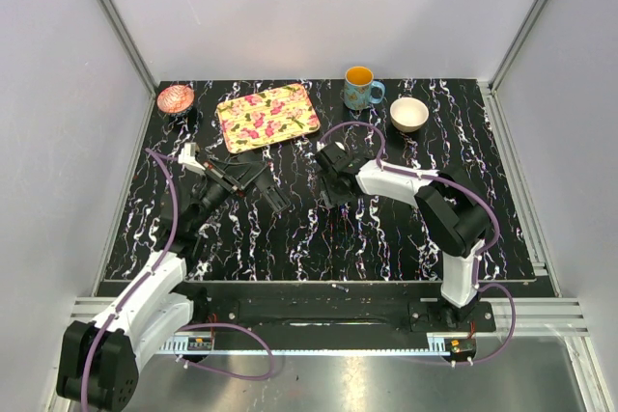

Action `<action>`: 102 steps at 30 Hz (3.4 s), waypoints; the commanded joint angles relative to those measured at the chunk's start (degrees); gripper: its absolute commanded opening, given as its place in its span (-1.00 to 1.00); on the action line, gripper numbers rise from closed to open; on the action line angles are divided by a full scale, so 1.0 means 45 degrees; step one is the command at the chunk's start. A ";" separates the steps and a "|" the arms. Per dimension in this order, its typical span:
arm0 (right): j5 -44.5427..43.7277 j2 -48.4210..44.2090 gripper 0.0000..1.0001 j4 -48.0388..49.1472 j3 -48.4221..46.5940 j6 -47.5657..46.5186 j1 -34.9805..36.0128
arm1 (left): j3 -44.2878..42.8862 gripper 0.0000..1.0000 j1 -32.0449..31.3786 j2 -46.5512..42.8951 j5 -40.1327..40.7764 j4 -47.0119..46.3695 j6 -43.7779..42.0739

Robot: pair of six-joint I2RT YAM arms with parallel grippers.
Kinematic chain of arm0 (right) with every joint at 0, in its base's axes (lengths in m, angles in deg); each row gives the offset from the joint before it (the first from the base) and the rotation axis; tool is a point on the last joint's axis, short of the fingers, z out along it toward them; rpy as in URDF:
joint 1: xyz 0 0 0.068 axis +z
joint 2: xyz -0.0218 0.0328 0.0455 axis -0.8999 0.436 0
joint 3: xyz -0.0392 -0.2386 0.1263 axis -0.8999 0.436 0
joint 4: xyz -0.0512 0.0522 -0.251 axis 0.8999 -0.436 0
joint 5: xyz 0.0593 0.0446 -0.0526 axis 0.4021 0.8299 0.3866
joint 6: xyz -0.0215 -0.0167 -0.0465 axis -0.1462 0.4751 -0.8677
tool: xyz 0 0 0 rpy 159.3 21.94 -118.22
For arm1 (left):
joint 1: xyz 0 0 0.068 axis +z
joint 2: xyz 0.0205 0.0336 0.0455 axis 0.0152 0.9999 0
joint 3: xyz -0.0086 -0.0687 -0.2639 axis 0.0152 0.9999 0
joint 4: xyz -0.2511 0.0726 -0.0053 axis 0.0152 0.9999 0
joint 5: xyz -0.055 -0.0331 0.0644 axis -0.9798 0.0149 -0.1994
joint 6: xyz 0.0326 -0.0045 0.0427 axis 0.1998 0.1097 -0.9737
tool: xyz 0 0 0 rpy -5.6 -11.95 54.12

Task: Load the batteries into the remote control
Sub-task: Pick up the battery from the center of the board.

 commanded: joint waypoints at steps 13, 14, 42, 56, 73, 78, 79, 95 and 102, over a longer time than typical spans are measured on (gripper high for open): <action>-0.1575 -0.2483 0.34 0.1250 -0.0401 0.1585 -0.0361 | 0.0229 -1.00 0.0020 -0.0211 -0.0261 -0.1013 0.0142; -0.0915 -0.2524 0.36 0.1618 -0.0303 0.1454 -0.0479 | 0.0268 -1.00 0.0020 -0.0231 -0.0261 -0.0993 0.0142; 0.1161 -0.0377 -0.07 0.0078 -0.0146 0.0613 -0.0558 | 0.0483 -1.00 0.0020 -0.0055 -0.0534 -0.0778 0.0005; 0.1044 0.0034 -0.26 0.0176 0.0068 0.0788 -0.0558 | 0.0717 -1.00 0.0020 -0.0153 -0.0573 -0.0857 0.0005; 0.1103 -0.0025 -1.00 0.0137 0.0518 0.0867 -0.0558 | 0.0835 -1.00 0.0020 -0.0172 -0.0553 -0.1013 0.0083; 0.0928 -0.0025 -1.00 -0.0019 0.0382 0.1003 -0.0558 | 0.0893 -1.00 0.0020 -0.0231 -0.0534 -0.0993 0.0103; 0.0811 -0.0044 -0.86 -0.0058 0.0323 0.1023 -0.0558 | 0.0893 -1.00 0.0020 -0.0250 -0.0534 -0.0993 0.0103; 0.0614 -0.0514 -0.15 -0.0234 -0.0224 0.1023 -0.0558 | 0.1010 -1.00 0.0020 -0.0426 -0.0514 -0.0974 0.0122; 0.0693 -0.0474 -0.51 -0.0234 -0.0146 0.1101 -0.0558 | 0.1010 -1.00 0.0020 -0.0387 -0.0534 -0.0954 0.0103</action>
